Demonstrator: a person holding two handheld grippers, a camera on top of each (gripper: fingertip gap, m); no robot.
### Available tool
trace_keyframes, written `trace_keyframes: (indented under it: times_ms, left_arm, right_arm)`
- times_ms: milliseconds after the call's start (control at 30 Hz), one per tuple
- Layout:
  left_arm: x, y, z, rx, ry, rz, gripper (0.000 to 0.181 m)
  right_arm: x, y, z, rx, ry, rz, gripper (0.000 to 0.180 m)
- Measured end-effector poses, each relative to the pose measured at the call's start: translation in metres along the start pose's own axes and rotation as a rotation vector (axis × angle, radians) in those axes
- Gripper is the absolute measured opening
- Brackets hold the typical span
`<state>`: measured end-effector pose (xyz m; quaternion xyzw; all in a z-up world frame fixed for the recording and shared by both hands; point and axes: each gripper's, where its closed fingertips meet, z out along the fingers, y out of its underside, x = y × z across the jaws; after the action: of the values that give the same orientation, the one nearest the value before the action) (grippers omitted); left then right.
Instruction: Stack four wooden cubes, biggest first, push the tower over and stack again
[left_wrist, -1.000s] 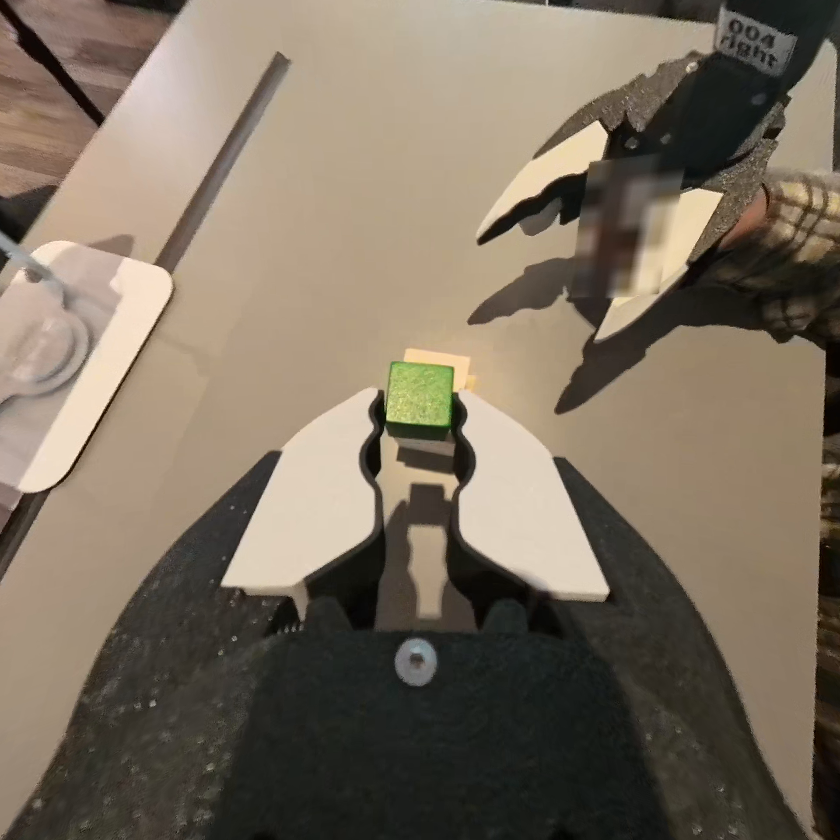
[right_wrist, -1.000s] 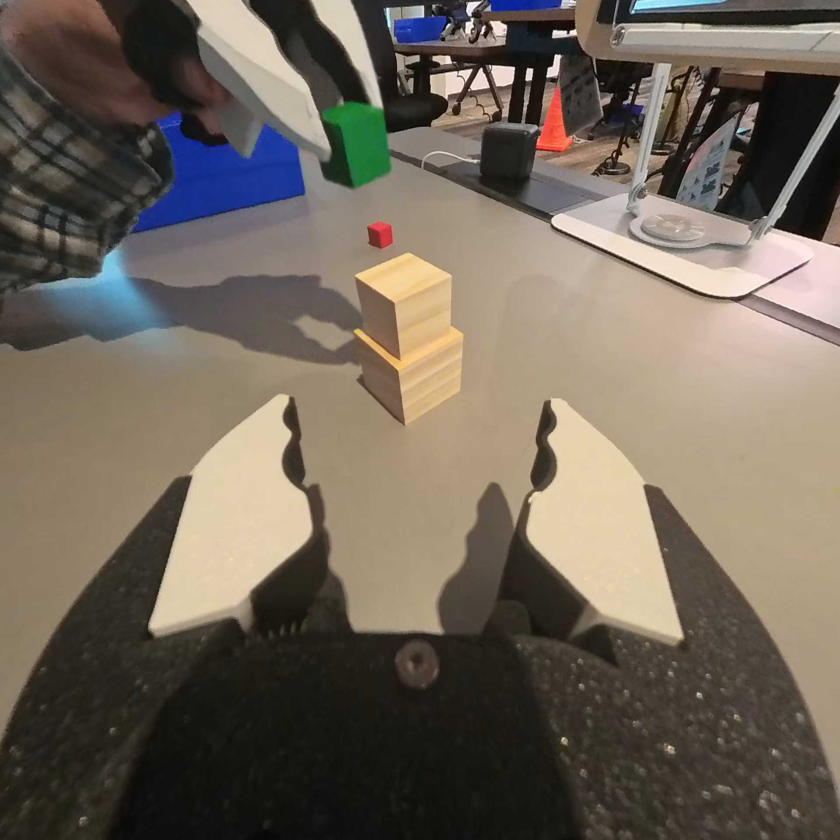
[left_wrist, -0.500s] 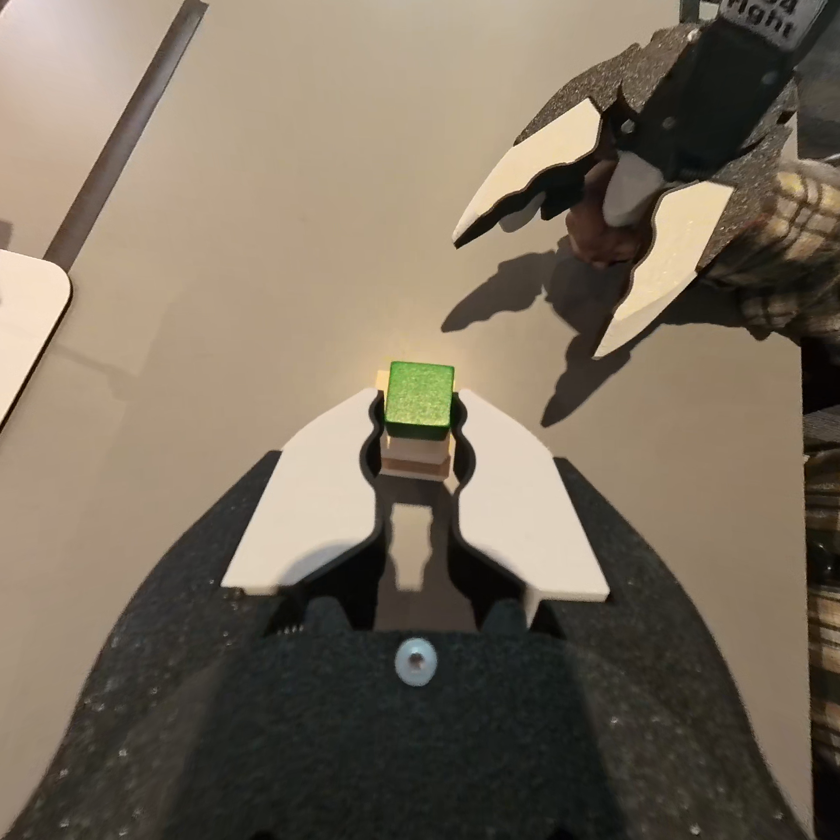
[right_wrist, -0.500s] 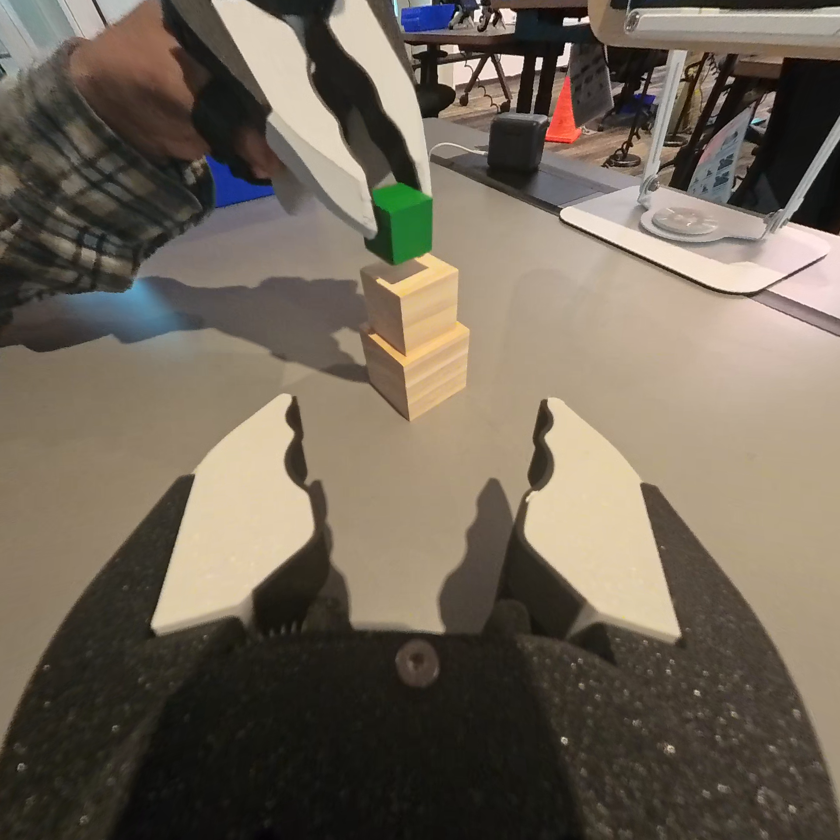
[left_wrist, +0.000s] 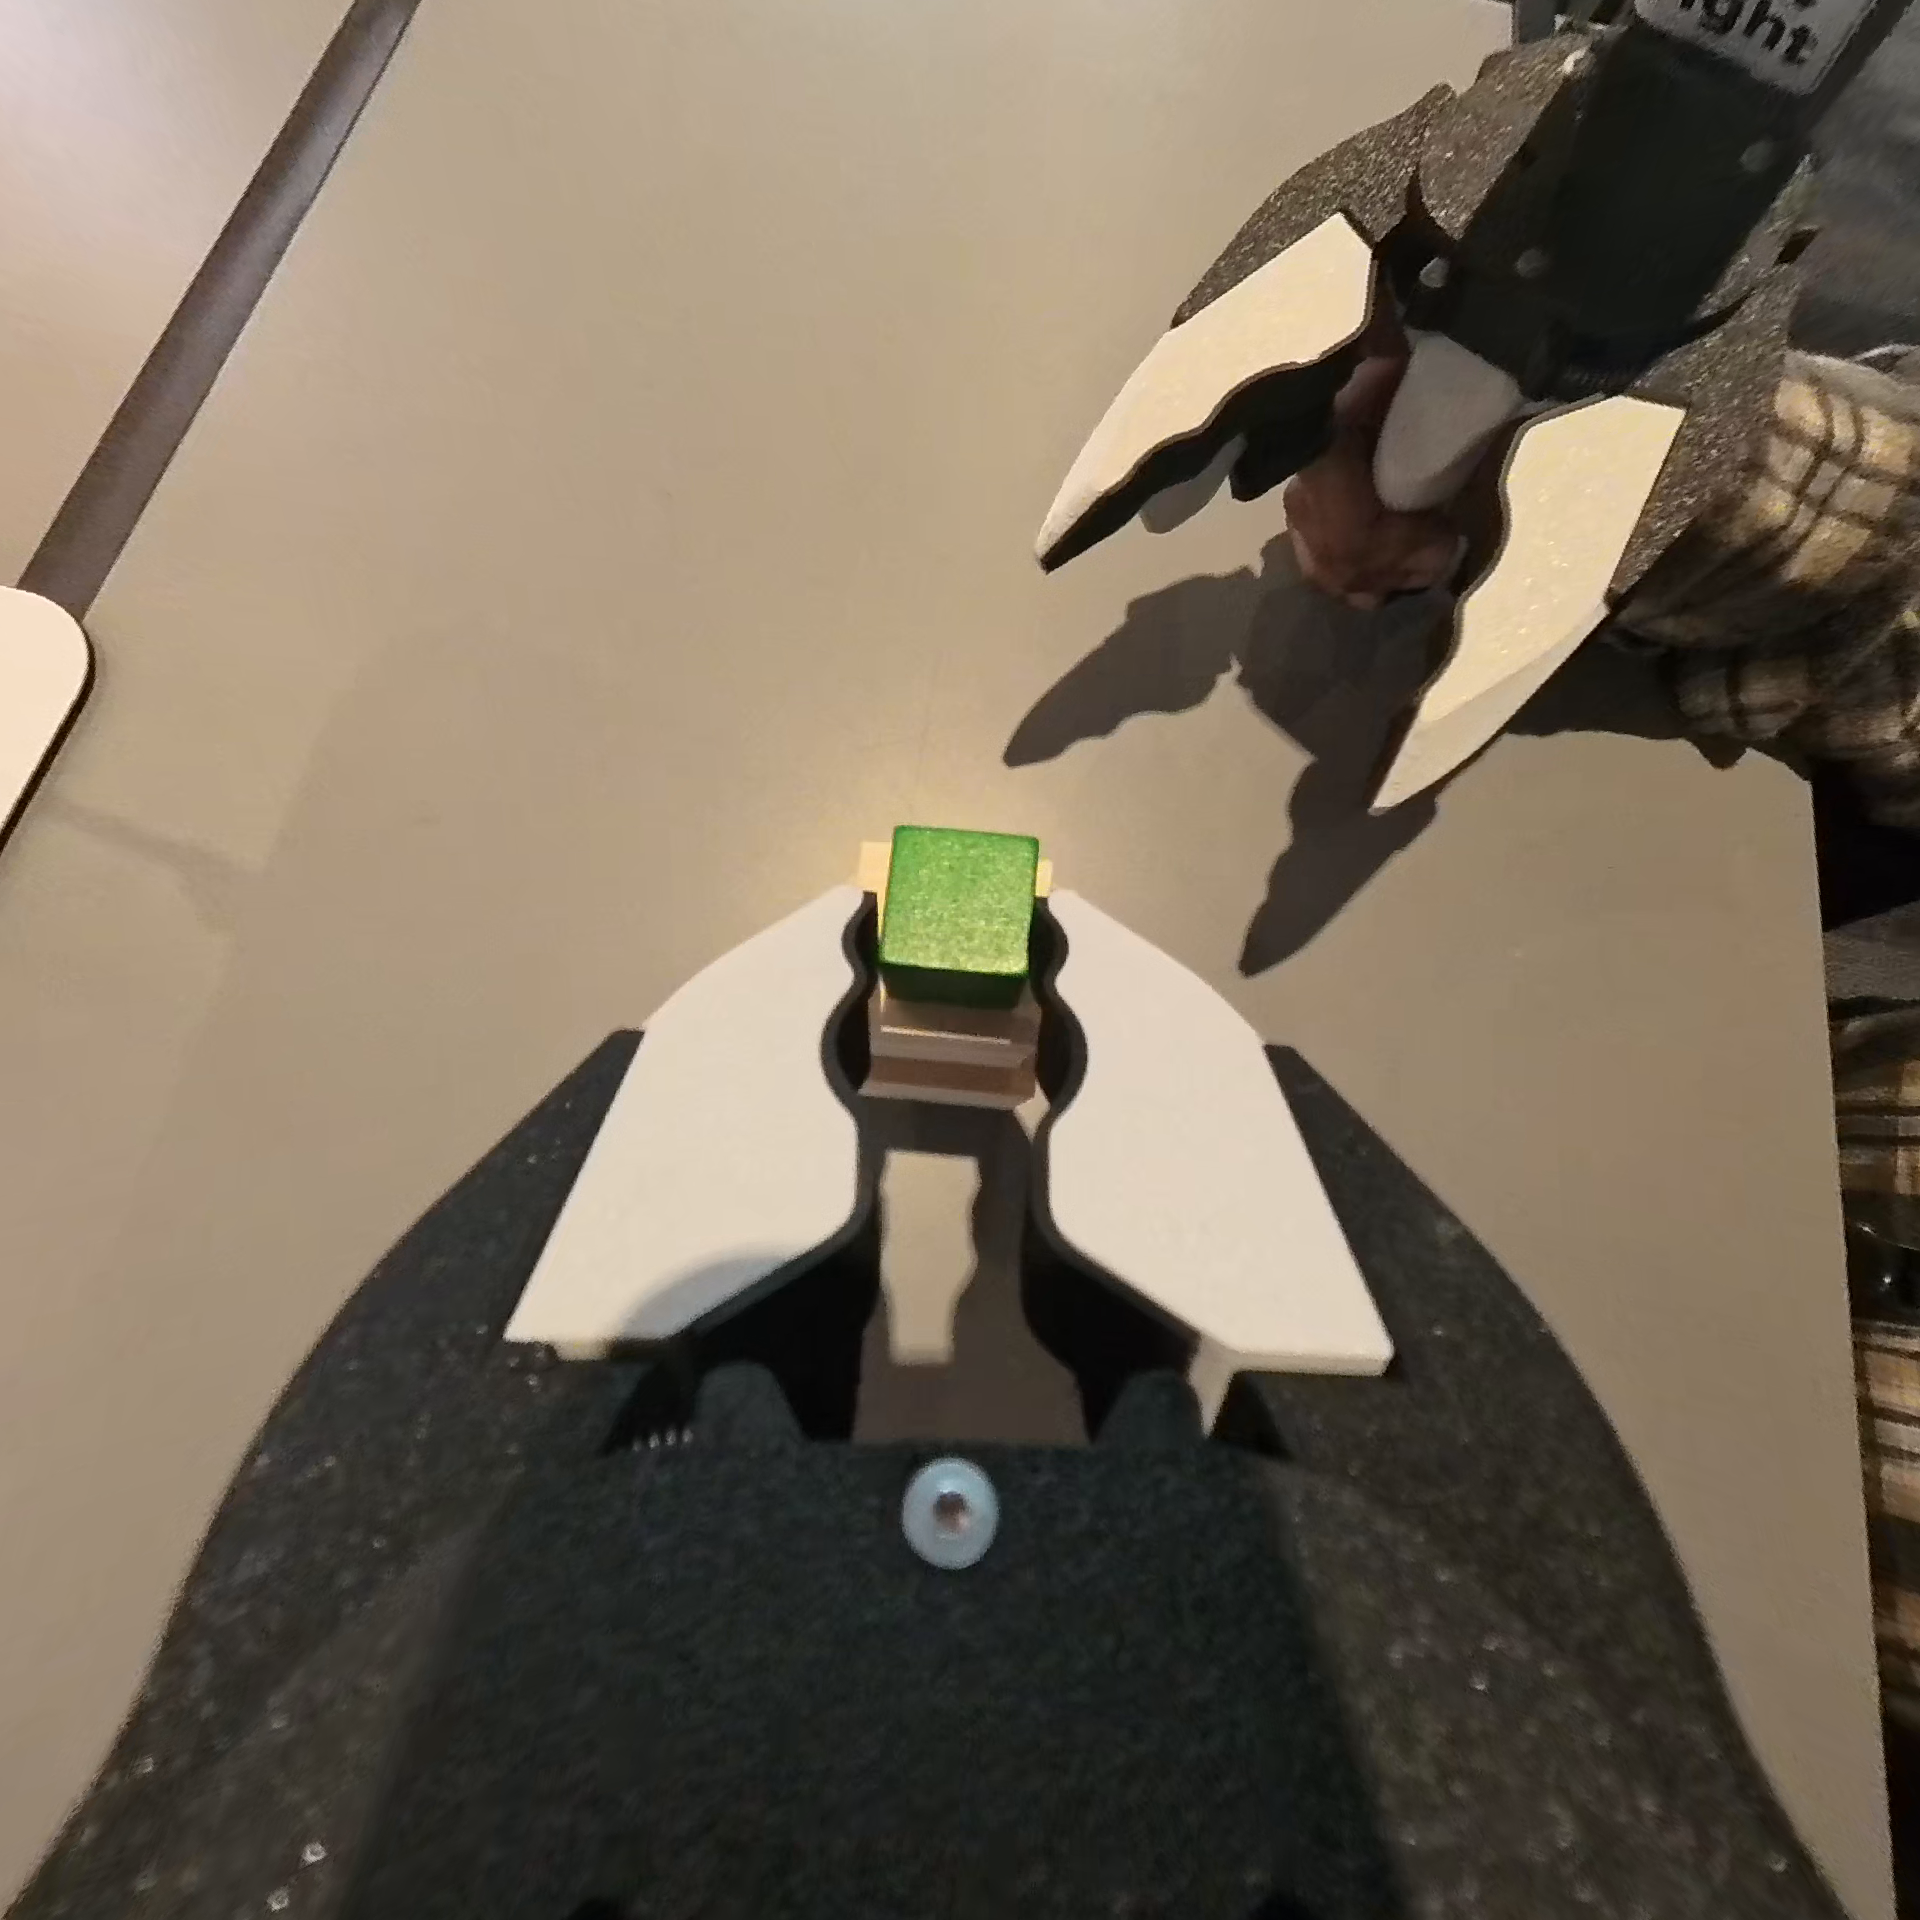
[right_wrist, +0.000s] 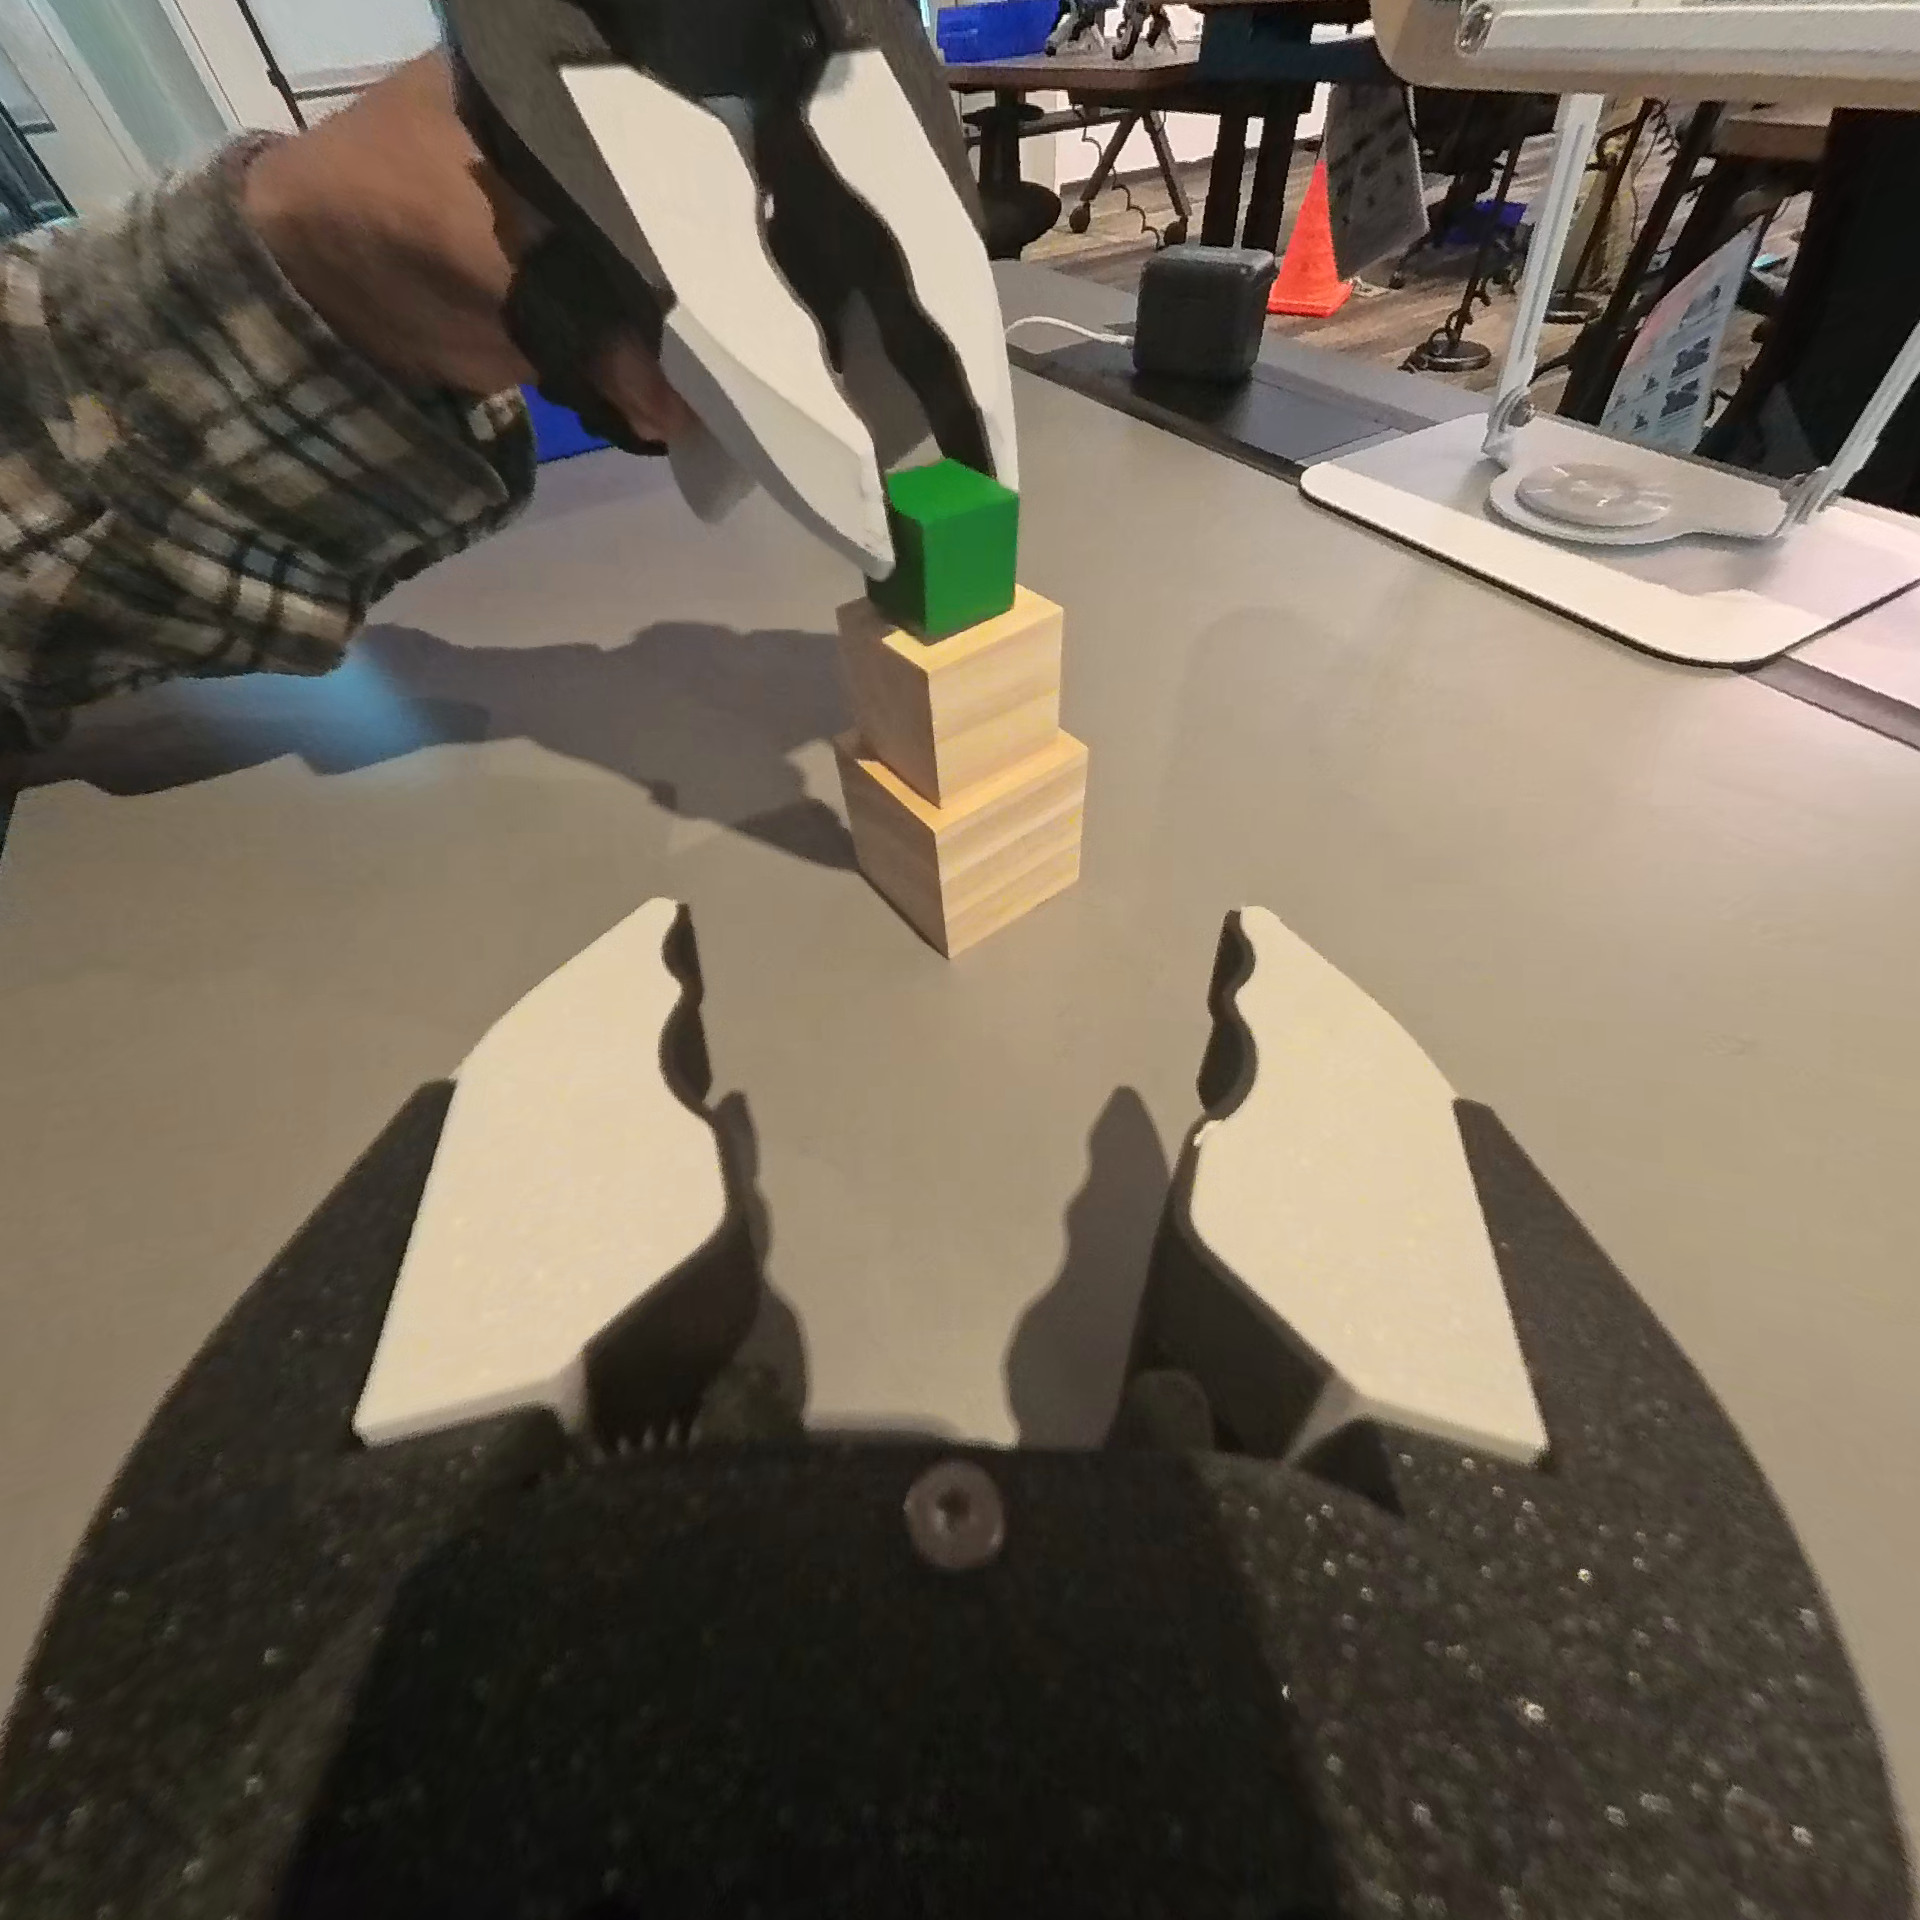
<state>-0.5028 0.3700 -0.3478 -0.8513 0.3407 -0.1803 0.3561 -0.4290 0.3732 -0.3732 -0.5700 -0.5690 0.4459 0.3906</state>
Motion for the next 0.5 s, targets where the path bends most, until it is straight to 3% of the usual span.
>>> trace_keyframes:
  times_ms: [500]
  left_arm:
    - [0.0003,0.0033,0.0017,0.011,0.013,-0.002,0.032]
  right_arm:
    - [-0.0011,0.0007,0.0005,-0.003,-0.008,0.002,0.093]
